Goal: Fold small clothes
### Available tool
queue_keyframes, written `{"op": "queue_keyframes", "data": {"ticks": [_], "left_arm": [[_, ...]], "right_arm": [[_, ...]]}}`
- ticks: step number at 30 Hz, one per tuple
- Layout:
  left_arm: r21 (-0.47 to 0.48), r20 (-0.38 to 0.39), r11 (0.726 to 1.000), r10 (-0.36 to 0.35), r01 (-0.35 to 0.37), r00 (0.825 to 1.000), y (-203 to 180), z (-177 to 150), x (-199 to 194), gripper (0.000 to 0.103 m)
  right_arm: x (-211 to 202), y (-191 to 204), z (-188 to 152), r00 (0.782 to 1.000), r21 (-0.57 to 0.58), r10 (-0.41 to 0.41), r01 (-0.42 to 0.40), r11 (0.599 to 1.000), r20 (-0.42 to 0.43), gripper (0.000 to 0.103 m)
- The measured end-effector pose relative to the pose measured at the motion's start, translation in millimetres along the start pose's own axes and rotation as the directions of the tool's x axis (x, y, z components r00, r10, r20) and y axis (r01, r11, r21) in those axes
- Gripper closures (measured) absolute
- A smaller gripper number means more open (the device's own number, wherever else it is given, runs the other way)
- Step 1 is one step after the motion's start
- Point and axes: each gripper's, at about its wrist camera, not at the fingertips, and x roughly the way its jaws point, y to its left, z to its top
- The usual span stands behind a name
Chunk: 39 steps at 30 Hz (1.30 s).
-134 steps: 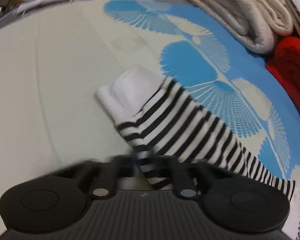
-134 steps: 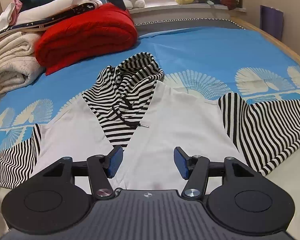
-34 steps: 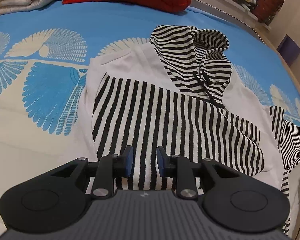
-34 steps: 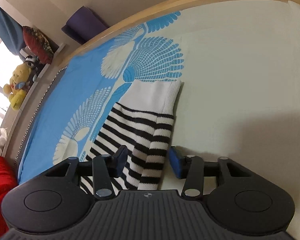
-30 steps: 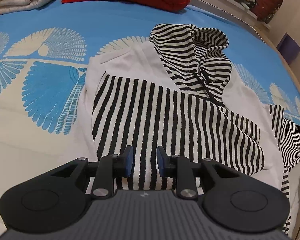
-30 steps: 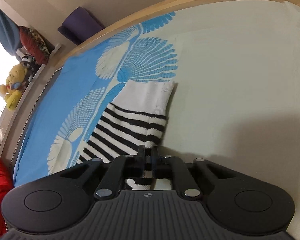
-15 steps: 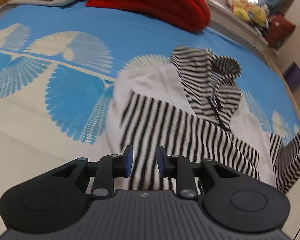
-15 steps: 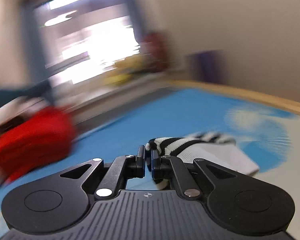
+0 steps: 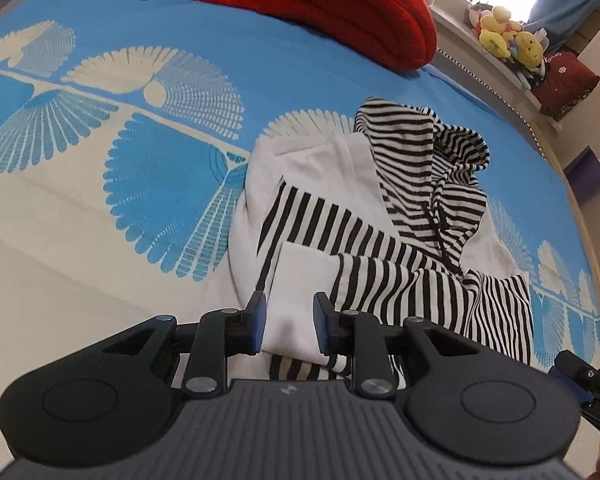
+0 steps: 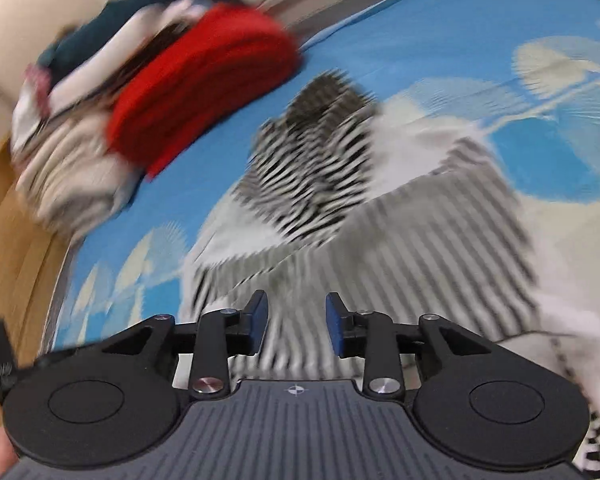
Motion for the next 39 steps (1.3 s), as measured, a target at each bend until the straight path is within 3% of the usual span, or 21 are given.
{"op": "queue_keyframes", "data": {"ticks": [2,4,7,9,11,15,17,20,23,25,26,28,30,32,33,36,39], "left_arm": [[-0.013,-0.016,1.000,0.003,-0.003,1.000,2,-2,7,0.075],[-0.033,-0.037,0.999,0.006,-0.007,0.999,6,-3,16,0.075],[-0.081,-0.066,0.997,-0.002,-0.004,0.998,13,-4,28,0.075],[-0.124,-0.090,0.992,-0.024,0.013,0.996,17,-5,37,0.075],[-0.146,-0.113,0.989,-0.027,0.010,0.993,20,-7,44,0.075],[-0.139,-0.144,0.990,0.008,-0.028,0.990,16,-11,54,0.077],[-0.105,-0.123,0.993,0.037,-0.050,0.992,11,-10,49,0.097],[-0.013,-0.041,0.999,0.051,-0.052,0.998,-6,-5,25,0.100],[0.013,0.074,0.998,0.053,-0.054,0.996,-16,-1,-8,0.100],[0.002,0.109,0.998,0.067,-0.067,0.992,-16,-1,-22,0.101],[-0.007,0.085,0.996,0.095,-0.094,0.992,-16,-4,-20,0.100],[-0.041,-0.037,0.985,0.166,-0.167,0.985,-6,-11,2,0.100],[-0.046,-0.141,0.982,0.175,-0.183,0.974,4,-17,24,0.100],[-0.064,-0.090,0.982,0.173,-0.179,0.981,4,-14,16,0.099],[-0.051,-0.049,0.986,0.156,-0.158,0.987,1,-11,9,0.099],[0.023,0.009,0.995,0.098,-0.098,0.995,-11,-9,5,0.095],[-0.009,-0.112,0.994,0.110,-0.112,0.988,-3,-17,33,0.095]], "right_arm": [[2,-18,-3,0.997,0.043,-0.075,0.074,0.996,0.025,0.067],[12,-36,1,0.992,0.105,-0.129,0.129,0.986,-0.006,0.067],[26,-44,8,0.989,0.085,-0.137,0.142,0.986,-0.057,0.067],[27,-50,13,0.988,0.046,-0.146,0.149,0.988,-0.047,0.067],[27,-57,17,0.982,0.075,-0.181,0.184,0.980,-0.046,0.065],[29,-63,20,0.981,0.125,-0.168,0.179,0.976,-0.091,0.065],[30,-64,21,0.979,0.116,-0.180,0.191,0.975,-0.099,0.065],[35,-69,20,0.973,0.119,-0.200,0.214,0.970,-0.115,0.065],[37,-76,17,0.966,0.155,-0.221,0.241,0.958,-0.135,0.065],[39,-83,15,0.962,0.187,-0.236,0.260,0.947,-0.140,0.065],[39,-87,14,0.958,0.206,-0.249,0.274,0.939,-0.141,0.065],[40,-97,10,0.949,0.244,-0.277,0.307,0.920,-0.151,0.065],[41,-106,6,0.914,0.250,-0.371,0.402,0.881,-0.162,0.065],[43,-116,2,0.880,0.246,-0.441,0.474,0.846,-0.177,0.065],[43,-119,2,0.873,0.252,-0.454,0.487,0.836,-0.182,0.065],[37,-118,4,0.877,0.268,-0.450,0.479,0.836,-0.167,0.065],[35,-111,4,0.893,0.234,-0.429,0.450,0.862,-0.134,0.064]]}}
